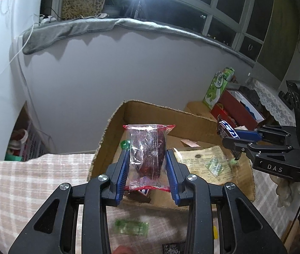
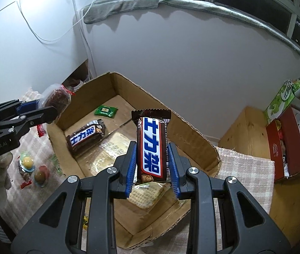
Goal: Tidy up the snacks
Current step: 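Carry both items into the box and open both grippers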
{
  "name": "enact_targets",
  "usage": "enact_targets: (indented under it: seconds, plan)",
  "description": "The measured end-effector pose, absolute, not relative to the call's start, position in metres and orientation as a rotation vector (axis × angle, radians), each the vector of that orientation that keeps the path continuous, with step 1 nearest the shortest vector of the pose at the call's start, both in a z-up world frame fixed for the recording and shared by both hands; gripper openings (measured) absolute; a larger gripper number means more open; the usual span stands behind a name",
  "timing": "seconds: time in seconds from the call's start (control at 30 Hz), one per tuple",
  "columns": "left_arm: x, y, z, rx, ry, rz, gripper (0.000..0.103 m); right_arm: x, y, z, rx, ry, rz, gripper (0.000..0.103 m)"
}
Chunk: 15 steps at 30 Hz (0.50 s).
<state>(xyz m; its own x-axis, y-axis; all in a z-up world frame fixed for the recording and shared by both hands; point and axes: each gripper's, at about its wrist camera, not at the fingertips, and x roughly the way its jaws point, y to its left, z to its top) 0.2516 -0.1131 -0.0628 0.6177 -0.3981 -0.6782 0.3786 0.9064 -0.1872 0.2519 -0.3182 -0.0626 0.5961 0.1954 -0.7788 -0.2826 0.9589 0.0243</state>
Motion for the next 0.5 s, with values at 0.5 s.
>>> enact_targets:
  seconds: [0.5]
  plan:
    - [0.256, -0.117, -0.067, -0.029, 0.807, -0.427, 0.048, 0.248, -0.318, -0.062, -0.109, 0.862, 0.263, 0.067]
